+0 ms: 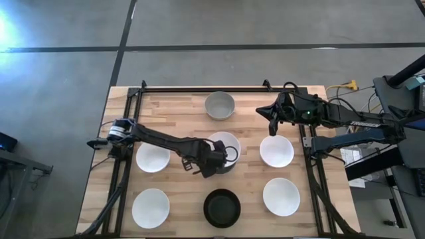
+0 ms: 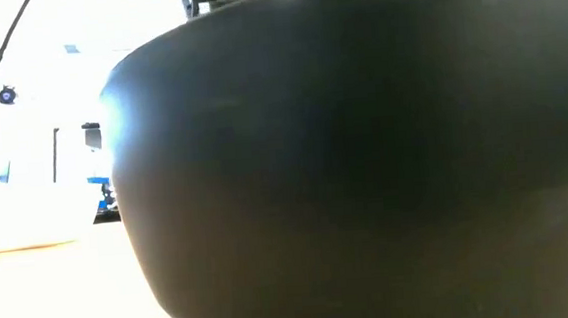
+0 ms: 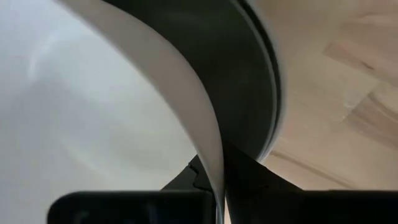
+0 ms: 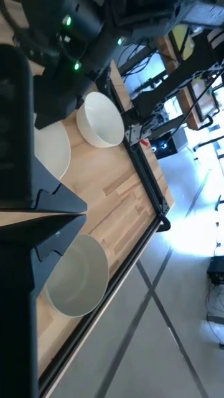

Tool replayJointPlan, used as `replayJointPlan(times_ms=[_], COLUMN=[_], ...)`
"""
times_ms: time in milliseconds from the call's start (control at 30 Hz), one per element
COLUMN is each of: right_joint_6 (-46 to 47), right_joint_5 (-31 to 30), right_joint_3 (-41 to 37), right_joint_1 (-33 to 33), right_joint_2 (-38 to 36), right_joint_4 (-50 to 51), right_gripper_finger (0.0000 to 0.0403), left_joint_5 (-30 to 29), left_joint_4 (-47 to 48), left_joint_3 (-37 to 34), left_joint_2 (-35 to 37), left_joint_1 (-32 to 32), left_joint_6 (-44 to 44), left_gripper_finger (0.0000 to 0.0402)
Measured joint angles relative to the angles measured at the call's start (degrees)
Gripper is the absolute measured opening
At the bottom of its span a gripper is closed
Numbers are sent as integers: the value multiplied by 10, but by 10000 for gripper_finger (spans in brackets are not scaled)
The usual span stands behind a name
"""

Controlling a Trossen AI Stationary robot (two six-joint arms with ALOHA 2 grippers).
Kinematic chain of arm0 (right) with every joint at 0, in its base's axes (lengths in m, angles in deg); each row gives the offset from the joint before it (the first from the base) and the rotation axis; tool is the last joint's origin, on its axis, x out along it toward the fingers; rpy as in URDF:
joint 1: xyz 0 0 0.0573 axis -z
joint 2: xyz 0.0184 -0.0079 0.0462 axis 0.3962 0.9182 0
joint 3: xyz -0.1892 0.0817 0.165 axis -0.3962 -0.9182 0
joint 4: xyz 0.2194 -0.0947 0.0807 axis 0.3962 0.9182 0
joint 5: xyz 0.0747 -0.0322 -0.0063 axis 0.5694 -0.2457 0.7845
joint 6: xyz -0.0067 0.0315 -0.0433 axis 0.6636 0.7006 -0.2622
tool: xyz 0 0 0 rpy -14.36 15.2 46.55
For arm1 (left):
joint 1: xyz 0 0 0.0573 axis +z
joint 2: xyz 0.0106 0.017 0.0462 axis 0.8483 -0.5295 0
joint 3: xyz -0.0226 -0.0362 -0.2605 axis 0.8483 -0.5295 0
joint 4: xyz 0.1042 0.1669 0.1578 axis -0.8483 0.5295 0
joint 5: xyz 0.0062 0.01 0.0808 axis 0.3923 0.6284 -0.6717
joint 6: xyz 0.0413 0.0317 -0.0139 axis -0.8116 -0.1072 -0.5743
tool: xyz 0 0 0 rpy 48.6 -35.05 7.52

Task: Nest bowls inside each other
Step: Stack the white bowl on top of the dark gray bowl

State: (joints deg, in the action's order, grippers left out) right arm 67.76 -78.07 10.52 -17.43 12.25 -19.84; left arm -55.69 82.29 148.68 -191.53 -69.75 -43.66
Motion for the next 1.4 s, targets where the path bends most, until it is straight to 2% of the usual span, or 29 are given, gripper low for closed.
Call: replayJointPlan(times_ms=[500,767,1000,1167,1400], right_joint_6=[-3,-4,-5,-8,-9], right_joint_5=[1,23,30,30,30], right_joint_3=[0,0,0,0,0], right_joint_1=[0,0,0,0,0], right_joint_2=[0,0,0,0,0], right_joint_4=[8,8,8,8,8], right_gripper_finger=[9,9,9,9,9], left_joint_5=[20,36,57,66,65], left_joint_4=[-2,-6,-5,-5,-5], left_joint_3=[-8,-8,-8,-8,-6], left_joint_2=[-1,-11,-11,-11,-9], left_joint_1=[-19,-19,-19,-18,-18], left_joint_6=[3,61,61,61,62], left_gripper_finger=[0,0,2,40,129])
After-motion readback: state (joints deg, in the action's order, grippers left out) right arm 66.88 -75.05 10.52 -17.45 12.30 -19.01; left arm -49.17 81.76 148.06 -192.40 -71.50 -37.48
